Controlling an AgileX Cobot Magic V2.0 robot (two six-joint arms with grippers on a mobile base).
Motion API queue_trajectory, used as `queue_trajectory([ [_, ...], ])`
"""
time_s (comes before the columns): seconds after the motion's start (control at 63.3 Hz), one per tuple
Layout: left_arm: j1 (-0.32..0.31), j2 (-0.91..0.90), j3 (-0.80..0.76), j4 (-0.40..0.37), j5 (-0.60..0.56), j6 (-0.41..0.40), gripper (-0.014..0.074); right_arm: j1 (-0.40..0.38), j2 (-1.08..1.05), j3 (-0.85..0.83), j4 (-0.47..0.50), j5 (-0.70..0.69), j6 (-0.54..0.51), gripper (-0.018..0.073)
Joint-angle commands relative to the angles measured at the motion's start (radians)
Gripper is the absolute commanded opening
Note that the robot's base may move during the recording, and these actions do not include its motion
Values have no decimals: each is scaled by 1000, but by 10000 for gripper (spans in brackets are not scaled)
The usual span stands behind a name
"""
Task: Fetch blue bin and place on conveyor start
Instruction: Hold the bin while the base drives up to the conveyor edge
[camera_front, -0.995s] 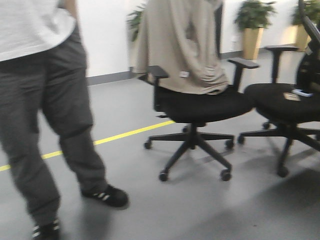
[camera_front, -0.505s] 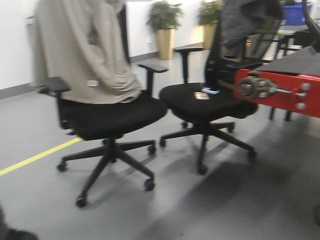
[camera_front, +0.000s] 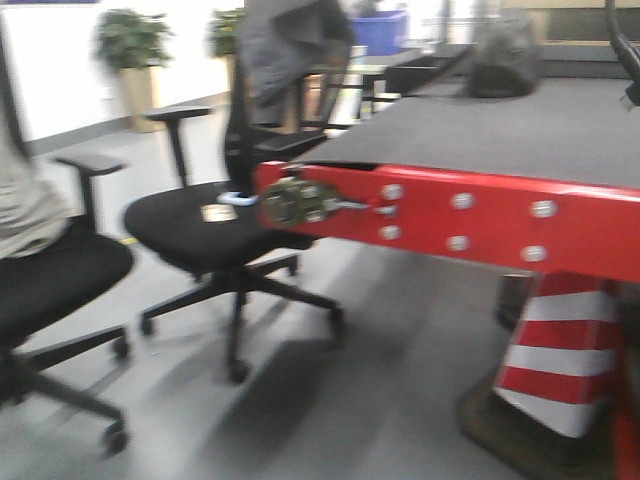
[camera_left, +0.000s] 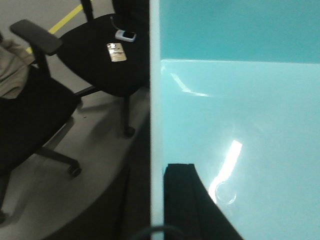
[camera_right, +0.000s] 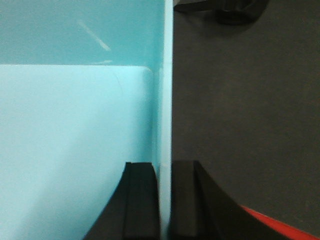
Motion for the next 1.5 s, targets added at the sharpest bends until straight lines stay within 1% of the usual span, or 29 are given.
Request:
queue_trajectory([
  [0.0, -2, -12, -8, 24, -40, 3, -111, -2, -7, -9, -37, -25, -5, -163],
  [1.484, -2, -12, -8, 24, -40, 3, -111, -2, -7, -9, -26, -25, -5, -163],
])
